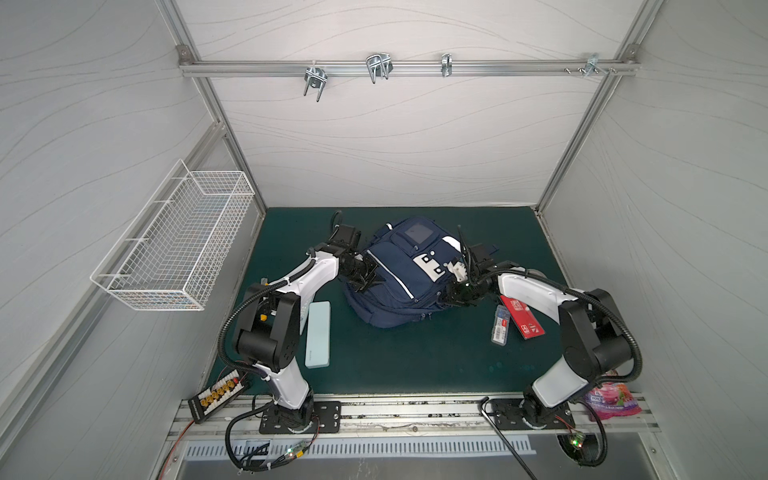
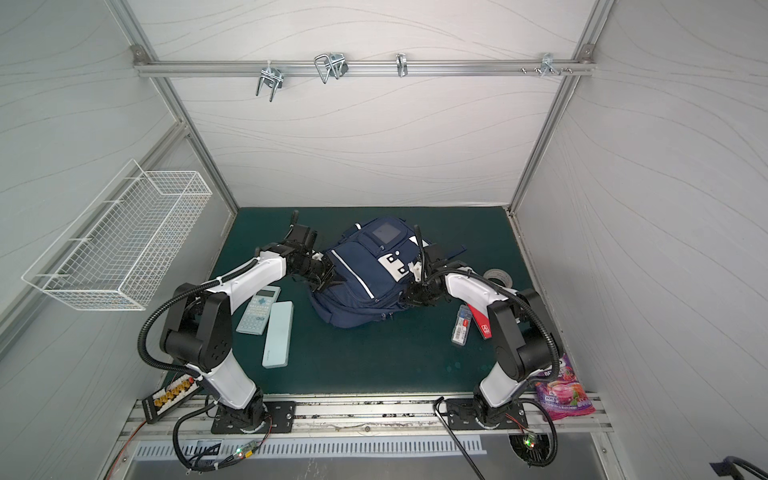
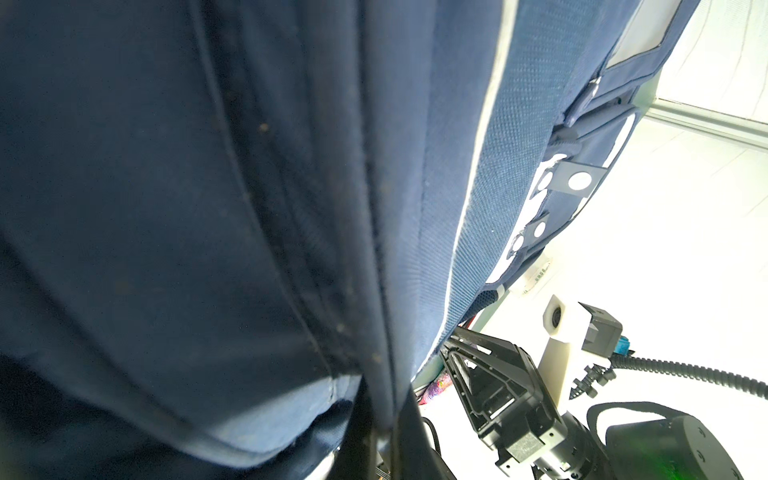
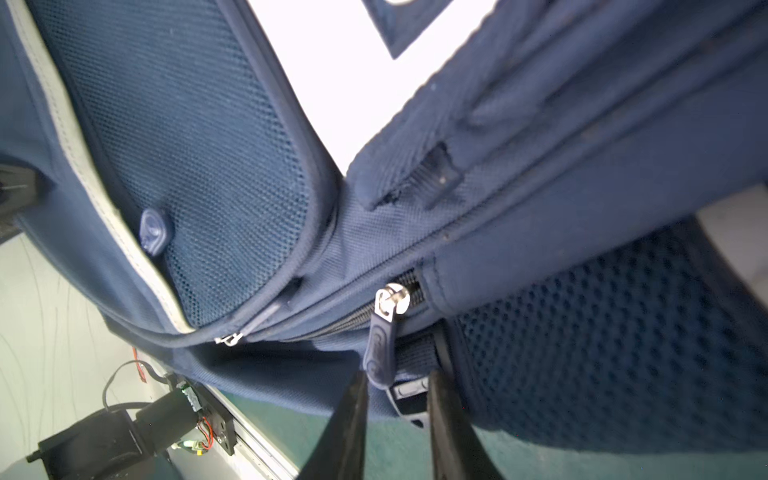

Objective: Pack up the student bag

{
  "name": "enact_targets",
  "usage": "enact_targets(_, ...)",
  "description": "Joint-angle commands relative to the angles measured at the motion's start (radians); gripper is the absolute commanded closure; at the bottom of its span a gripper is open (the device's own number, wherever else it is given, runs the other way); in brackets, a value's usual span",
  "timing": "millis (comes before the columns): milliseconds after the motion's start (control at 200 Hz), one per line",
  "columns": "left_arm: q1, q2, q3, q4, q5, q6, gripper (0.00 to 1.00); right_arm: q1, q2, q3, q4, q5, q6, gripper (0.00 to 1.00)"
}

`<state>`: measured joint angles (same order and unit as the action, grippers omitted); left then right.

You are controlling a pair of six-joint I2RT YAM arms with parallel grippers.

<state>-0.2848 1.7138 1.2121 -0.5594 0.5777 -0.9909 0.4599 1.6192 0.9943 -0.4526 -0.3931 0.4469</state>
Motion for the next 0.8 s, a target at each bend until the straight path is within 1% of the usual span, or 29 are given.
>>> enact_targets(0,0.003,0.018,0.056,0.046,-0.001,0.016,1.00,0.008,0.017,0.024,0.001,0.013,-0.017,0.65)
enact_targets(85,0.003,0.020,0.056,0.047,0.001,0.018,1.00,0.020,0.039,0.053,-0.012,0.015,-0.023,0.66)
enact_targets(150,0.002,0.021,0.056,0.046,0.003,0.022,1.00,0.043,0.054,0.077,-0.035,0.053,-0.035,0.66)
enact_targets(245,0.003,0.018,0.052,0.046,0.003,0.021,1.00,0.069,0.083,0.117,-0.084,0.108,-0.041,0.70)
enact_targets(365,0.002,0.020,0.052,0.048,0.004,0.022,1.00,0.078,0.096,0.108,-0.091,0.127,-0.033,0.71)
enact_targets(480,0.003,0.021,0.052,0.049,0.004,0.021,1.00,0.081,0.100,0.086,-0.071,0.120,-0.022,0.70)
enact_targets(570,0.002,0.022,0.053,0.047,0.005,0.021,1.00,0.090,0.115,0.091,-0.072,0.124,-0.026,0.79)
enact_targets(675,0.003,0.024,0.052,0.045,0.007,0.023,1.00,0.104,0.126,0.108,-0.091,0.160,-0.040,0.83)
enact_targets(770,0.003,0.018,0.049,0.046,0.007,0.024,1.00,0.120,0.150,0.151,-0.140,0.211,-0.068,0.84)
enact_targets(795,0.003,0.017,0.047,0.046,0.008,0.024,1.00,0.125,0.157,0.164,-0.156,0.221,-0.076,0.85)
